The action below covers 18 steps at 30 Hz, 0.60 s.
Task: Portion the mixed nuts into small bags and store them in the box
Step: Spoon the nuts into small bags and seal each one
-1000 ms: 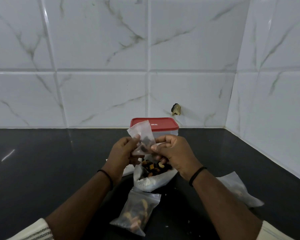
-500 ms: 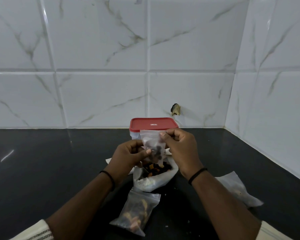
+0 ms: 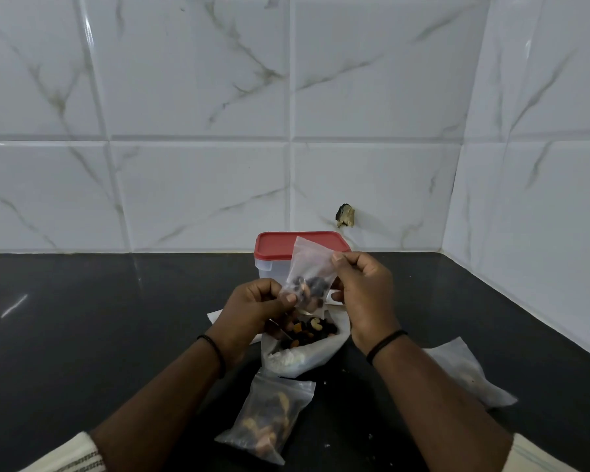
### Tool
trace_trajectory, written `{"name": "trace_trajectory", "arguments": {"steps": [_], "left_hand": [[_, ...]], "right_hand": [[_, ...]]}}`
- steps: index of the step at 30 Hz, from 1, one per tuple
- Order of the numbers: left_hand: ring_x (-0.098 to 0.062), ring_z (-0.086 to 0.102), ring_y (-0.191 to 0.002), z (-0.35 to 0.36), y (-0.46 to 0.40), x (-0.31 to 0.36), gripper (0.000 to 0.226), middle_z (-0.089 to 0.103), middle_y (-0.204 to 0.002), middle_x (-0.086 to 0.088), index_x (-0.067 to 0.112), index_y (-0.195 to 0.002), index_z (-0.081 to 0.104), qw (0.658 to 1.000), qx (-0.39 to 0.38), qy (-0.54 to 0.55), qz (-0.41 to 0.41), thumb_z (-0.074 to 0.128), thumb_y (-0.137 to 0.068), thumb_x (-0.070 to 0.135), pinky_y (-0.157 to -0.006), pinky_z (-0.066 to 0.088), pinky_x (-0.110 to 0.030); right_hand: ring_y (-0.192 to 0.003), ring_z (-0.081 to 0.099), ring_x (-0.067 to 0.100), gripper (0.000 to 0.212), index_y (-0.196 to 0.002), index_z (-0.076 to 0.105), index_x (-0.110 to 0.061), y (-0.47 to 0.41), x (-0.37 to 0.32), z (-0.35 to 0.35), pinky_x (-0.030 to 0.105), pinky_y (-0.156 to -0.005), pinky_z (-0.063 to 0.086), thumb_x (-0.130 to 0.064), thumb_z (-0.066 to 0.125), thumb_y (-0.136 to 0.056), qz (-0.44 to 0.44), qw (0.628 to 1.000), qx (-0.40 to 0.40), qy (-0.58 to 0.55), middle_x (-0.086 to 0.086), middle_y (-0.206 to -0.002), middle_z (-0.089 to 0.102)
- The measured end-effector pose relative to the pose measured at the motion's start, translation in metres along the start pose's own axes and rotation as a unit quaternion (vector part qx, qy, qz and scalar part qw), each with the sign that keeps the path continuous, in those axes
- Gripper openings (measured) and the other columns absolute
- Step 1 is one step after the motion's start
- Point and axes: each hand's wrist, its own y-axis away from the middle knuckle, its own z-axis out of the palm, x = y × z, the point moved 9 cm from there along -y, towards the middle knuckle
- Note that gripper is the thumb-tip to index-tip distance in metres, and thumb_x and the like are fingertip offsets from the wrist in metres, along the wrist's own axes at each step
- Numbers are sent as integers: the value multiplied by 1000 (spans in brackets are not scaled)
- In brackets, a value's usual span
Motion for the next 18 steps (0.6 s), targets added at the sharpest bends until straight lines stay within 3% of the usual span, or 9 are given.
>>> {"name": "trace_trajectory", "arguments": {"steps": [4, 8, 10, 14, 18], "left_hand": [[-29, 70, -82, 7, 1, -1, 44, 71, -102, -23, -2, -113, 59, 998, -54, 1, -9, 78, -76, 13, -61, 55, -32], [-29, 71, -70, 7, 2, 1, 28, 72, -90, -26, -5, -106, 65, 999, -37, -25, 10, 72, -79, 0, -57, 56, -30], [-29, 69, -69, 0, 0, 0, 26, 72, -87, -25, -6, -100, 66, 1000, -9, -14, 15, 72, -77, 3, -58, 55, -31], [-29, 70, -76, -9, -2, -1, 28, 72, -87, -21, -1, -98, 66, 1000, 23, -7, 16, 73, -74, 11, -67, 56, -35], [-21, 71, -74, -3, -1, 0, 26, 73, -91, -20, -3, -105, 66, 1000, 10, 0, 10, 71, -80, -1, -58, 53, -24]], "right_hand": [[-65, 66, 16, 14, -84, 68, -19, 5, -15, 10, 41, -63, 59, -30, 66, -93, -98, 983, -27, 150, -3, -72, 68], [-55, 66, 19, 14, -85, 66, -21, 12, -17, 20, 46, -53, 59, -33, 68, -92, -110, 979, -62, 161, -1, -69, 68], [-54, 67, 21, 14, -88, 65, -19, 12, -20, 18, 45, -51, 59, -32, 69, -91, -93, 984, -65, 134, 2, -72, 71], [-62, 71, 18, 17, -99, 67, -16, 17, -17, 31, 37, -54, 59, -29, 71, -91, -42, 982, -153, 103, 4, -77, 74], [-69, 72, 19, 13, -92, 69, -9, 20, -11, 36, 39, -55, 61, -21, 73, -89, -52, 970, -183, 149, 4, -78, 75]]}}
